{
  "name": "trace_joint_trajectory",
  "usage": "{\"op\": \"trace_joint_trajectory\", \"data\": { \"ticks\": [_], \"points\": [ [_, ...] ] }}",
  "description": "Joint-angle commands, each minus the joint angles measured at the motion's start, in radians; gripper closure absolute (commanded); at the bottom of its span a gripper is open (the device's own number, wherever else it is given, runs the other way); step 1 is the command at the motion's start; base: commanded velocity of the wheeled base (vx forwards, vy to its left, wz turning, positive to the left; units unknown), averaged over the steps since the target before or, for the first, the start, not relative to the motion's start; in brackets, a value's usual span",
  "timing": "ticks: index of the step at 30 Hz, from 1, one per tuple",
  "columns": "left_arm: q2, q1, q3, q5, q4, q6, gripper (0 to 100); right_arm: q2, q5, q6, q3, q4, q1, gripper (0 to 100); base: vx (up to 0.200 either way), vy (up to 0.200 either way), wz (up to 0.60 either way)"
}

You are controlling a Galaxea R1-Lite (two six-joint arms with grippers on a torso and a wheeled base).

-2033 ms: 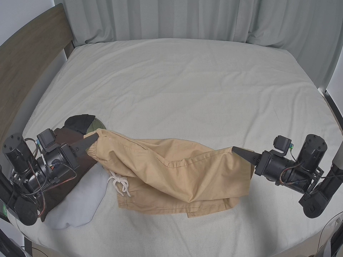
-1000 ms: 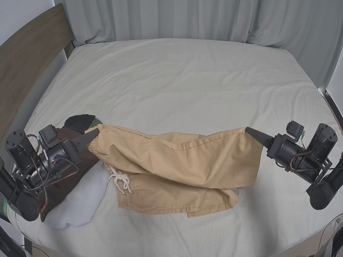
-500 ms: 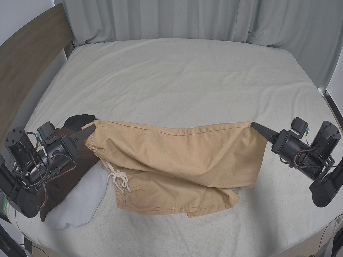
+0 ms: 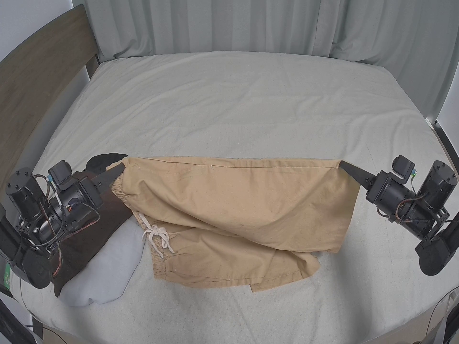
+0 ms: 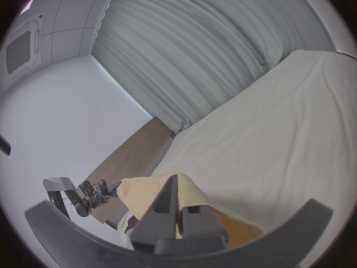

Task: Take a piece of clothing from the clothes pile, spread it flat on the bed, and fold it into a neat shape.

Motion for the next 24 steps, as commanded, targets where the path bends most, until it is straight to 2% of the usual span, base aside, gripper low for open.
{"op": "trace_joint_trajectory", "data": {
  "ticks": [1,24],
  "points": [
    [0.002,0.002,-0.001,0.001,0.0,-0.001,100,0.001,0.001,0.0,-0.003,0.0,-0.014,100,0.0,0.0,0.0],
    [0.013,0.007,-0.007,0.003,0.0,-0.001,100,0.004,0.002,0.0,-0.017,0.001,-0.058,100,0.0,0.0,0.0]
  ]
}}
